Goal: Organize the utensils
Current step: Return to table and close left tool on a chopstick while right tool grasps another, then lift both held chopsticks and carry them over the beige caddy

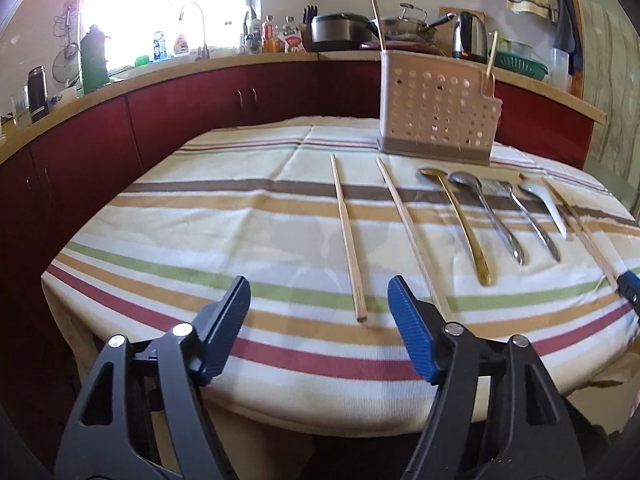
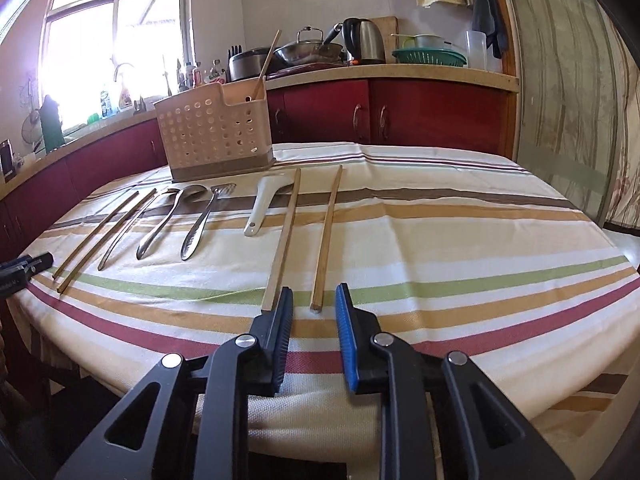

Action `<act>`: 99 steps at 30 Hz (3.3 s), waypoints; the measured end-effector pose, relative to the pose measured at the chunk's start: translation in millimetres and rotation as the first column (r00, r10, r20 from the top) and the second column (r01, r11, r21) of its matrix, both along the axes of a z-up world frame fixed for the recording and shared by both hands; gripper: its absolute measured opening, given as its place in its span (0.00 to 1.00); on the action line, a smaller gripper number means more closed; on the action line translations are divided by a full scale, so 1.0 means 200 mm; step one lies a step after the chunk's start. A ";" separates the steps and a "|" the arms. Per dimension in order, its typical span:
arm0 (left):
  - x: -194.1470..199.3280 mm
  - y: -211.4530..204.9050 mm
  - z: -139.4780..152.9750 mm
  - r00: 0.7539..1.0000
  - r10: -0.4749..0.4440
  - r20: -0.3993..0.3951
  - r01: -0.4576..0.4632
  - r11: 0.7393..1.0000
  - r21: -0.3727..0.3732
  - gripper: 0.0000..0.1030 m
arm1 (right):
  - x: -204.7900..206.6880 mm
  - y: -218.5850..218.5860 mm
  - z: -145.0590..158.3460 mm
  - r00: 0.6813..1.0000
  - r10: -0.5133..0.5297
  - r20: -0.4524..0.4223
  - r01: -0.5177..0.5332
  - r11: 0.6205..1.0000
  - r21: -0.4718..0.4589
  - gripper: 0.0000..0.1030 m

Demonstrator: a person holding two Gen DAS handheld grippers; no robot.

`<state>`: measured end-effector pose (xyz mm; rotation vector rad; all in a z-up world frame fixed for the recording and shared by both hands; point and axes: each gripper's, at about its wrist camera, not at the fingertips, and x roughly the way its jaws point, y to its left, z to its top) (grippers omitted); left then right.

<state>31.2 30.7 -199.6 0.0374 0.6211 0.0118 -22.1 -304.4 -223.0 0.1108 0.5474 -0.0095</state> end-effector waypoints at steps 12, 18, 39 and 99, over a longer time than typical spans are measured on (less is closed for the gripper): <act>0.02 -0.05 -0.05 0.997 -0.077 -0.021 0.077 0.997 -0.017 0.25 | 0.00 0.00 0.00 1.000 0.002 0.008 -0.003 1.000 0.005 0.13; 0.02 -0.05 -0.05 0.996 -0.089 -0.020 0.088 0.996 -0.032 0.11 | 0.01 0.00 0.01 1.000 0.015 0.005 -0.015 1.000 0.014 0.07; -0.03 0.01 0.12 0.996 -0.092 0.016 0.093 0.993 -0.075 0.06 | -0.07 -0.02 0.24 0.992 -0.018 0.128 0.021 1.000 -0.022 0.06; 0.71 -0.01 1.03 0.943 -0.206 0.263 0.228 0.972 -0.057 0.06 | 0.63 -0.14 1.01 0.962 0.026 0.272 -0.029 1.000 0.007 0.05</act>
